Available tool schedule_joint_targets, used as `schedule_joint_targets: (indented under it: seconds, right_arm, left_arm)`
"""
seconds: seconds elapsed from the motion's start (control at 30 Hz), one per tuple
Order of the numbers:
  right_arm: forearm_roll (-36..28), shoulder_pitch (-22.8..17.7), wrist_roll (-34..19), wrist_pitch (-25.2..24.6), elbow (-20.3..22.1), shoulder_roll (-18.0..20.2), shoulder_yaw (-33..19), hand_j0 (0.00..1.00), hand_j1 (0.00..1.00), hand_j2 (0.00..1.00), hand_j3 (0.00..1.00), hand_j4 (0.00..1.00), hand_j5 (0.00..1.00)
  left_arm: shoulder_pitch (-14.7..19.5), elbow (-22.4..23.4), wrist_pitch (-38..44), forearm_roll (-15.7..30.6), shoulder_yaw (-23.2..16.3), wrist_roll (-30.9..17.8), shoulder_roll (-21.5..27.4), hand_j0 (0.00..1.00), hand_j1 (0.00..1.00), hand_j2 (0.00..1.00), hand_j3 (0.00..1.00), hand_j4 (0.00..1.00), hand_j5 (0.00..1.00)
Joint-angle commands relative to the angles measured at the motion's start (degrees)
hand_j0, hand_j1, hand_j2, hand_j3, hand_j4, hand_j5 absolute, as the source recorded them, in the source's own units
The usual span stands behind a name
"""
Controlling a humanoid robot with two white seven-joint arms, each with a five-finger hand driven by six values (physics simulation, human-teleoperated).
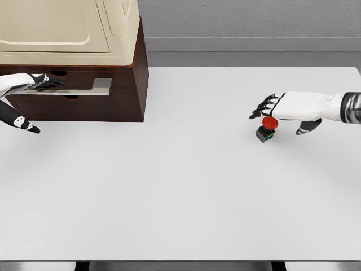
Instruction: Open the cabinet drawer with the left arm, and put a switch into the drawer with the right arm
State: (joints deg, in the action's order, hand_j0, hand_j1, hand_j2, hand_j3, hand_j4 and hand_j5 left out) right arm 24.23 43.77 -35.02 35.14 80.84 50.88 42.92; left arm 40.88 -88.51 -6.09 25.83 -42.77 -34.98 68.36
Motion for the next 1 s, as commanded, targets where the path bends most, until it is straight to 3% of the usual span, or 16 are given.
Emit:
schedule_joint_targets:
  seconds: [0.0,0.17,0.97]
  right_arm:
    - [-0.07,0.09,0.02,-0.14,-1.21,-0.52,0.06,1.00,1.00,1.00,1.00,1.00,1.00]
    - [1.17,0.62,0.02,-0.14,-3.06,-1.57,0.50,1.00,1.00,1.00,1.00,1.00,1.00]
    - [1.78,1.50,0.02,-0.14,-3.32,-3.24,3.49,1.00,1.00,1.00,1.00,1.00,1.00]
  left_arm:
    - [-0.01,0.18,0.02,-0.96,-0.04,-0.02,0.02,1.00,1.00,1.00,1.00,1.00,1.00]
    - [-0.53,-0.09,-0.50,-1.05,-0.39,-0.02,0.02,1.00,1.00,1.00,1.00,1.00,1.00]
    - [-1.68,-1.58,-7.01,-0.78,-1.97,-0.02,2.57,1.00,1.00,1.00,1.00,1.00,1.00]
